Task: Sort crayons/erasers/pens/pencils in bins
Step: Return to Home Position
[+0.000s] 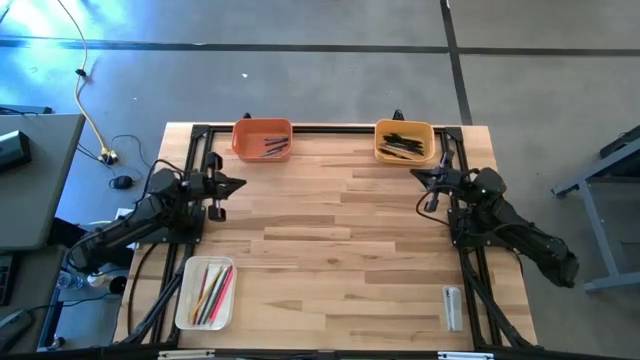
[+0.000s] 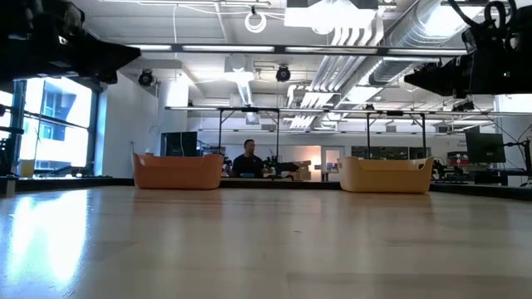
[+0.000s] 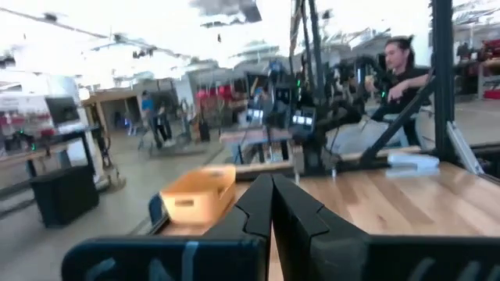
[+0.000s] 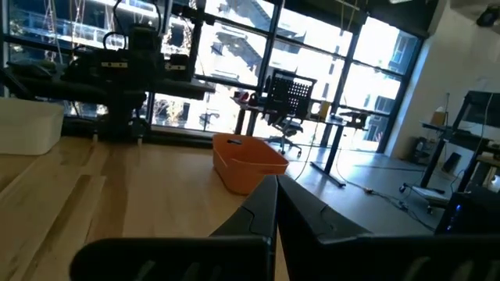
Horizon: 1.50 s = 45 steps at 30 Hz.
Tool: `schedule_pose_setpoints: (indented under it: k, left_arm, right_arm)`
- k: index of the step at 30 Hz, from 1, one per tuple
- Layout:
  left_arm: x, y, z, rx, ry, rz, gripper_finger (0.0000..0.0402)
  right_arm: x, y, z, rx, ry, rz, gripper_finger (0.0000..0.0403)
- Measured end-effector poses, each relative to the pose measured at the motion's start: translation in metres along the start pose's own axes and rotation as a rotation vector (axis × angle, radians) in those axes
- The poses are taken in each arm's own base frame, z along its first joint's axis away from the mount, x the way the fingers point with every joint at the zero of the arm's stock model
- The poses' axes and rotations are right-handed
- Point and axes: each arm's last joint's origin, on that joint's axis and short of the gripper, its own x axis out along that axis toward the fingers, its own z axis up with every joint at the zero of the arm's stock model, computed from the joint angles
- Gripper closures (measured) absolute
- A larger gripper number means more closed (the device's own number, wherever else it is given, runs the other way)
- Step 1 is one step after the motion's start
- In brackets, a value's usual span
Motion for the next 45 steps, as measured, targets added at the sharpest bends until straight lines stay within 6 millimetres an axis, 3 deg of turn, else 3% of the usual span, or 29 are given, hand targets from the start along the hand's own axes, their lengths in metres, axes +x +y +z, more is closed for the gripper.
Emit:
schedule_pose_setpoints:
  k: [11, 18, 26, 45]
  left_arm:
    - [-0.004, 0.008, -0.007, -0.053, 0.069, 0.108, 0.0401]
    - [-0.006, 0.016, -0.007, -0.093, 0.070, 0.328, 0.0401]
    - [-0.002, 0.007, -0.001, -0.064, 0.007, 0.167, 0.0401]
    - [-0.001, 0.004, -0.008, -0.059, 0.072, 0.136, 0.0401]
  right_arm:
    - [-0.002, -0.007, 0.006, -0.039, -0.057, -0.073, 0.0403]
    - [-0.003, -0.008, 0.007, -0.050, -0.070, -0.036, 0.0403]
    - [-0.004, -0.008, 0.008, -0.017, -0.038, 0.037, 0.0403]
    - [-0.006, -0.011, 0.009, 0.001, -0.036, 0.020, 0.0403]
